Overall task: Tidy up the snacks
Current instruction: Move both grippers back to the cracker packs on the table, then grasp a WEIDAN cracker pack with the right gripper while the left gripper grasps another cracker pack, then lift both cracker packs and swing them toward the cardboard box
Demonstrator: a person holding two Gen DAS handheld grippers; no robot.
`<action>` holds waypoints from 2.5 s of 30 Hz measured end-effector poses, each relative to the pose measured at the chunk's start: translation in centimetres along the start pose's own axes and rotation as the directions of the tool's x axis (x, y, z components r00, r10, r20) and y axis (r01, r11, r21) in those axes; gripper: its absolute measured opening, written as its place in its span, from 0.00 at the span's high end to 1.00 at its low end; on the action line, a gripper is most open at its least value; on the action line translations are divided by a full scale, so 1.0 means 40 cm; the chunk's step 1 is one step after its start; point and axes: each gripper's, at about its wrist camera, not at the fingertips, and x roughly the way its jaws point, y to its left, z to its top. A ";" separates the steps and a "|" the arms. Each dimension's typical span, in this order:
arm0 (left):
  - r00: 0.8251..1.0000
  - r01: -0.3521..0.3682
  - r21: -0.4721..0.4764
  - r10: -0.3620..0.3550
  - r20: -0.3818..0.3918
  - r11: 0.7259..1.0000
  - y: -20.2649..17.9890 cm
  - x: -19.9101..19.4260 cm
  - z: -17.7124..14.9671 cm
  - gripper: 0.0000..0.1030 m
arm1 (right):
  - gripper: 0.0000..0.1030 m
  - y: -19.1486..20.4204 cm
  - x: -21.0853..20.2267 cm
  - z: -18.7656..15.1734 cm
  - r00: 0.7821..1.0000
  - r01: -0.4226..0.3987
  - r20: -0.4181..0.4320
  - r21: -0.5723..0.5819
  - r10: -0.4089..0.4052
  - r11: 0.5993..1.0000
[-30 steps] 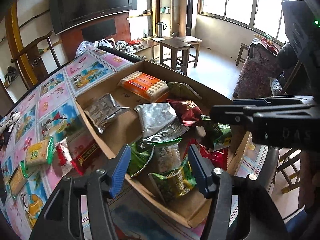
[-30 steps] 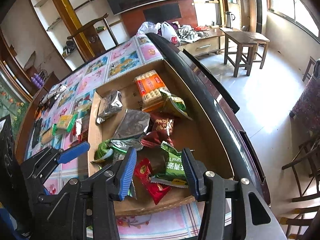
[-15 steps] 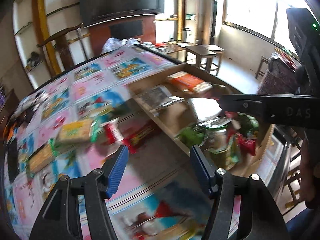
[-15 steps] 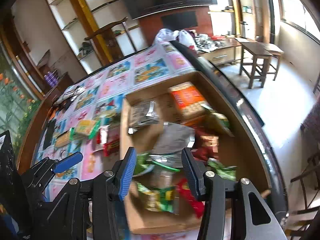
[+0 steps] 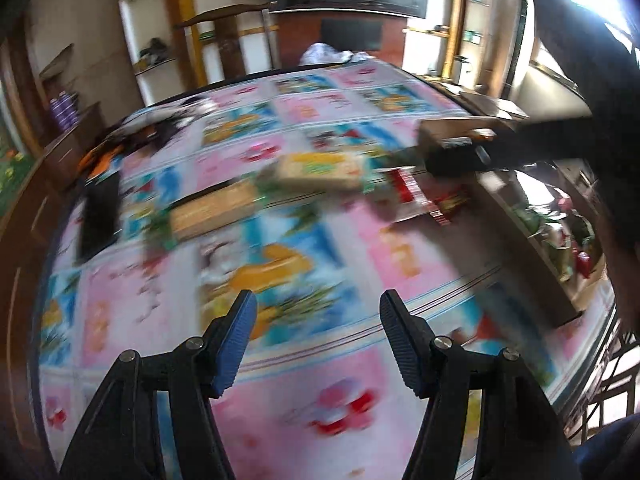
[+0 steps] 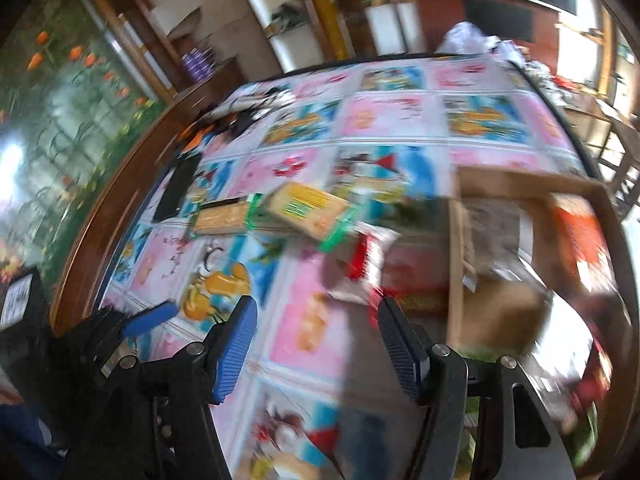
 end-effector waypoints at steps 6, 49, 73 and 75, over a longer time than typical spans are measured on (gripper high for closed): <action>0.995 -0.094 -0.074 0.093 -0.020 0.993 0.125 -0.041 -0.057 0.38 | 0.29 -0.005 0.146 0.151 0.999 -0.018 -0.033 0.000 0.018 1.000; 0.917 0.319 -0.106 -0.335 -0.216 0.942 0.340 0.361 0.286 0.29 | 0.51 0.088 0.127 -0.186 0.975 0.042 -0.220 0.049 -0.030 0.998; 0.978 0.019 -0.037 -0.026 -0.208 0.999 0.145 0.250 0.128 0.56 | 0.51 0.067 0.116 -0.190 0.980 0.070 -0.194 0.078 -0.053 0.995; 0.979 0.023 -0.066 -0.036 -0.200 0.998 0.140 0.221 0.089 0.56 | 0.51 0.069 0.115 -0.187 0.980 0.066 -0.193 0.068 -0.052 0.996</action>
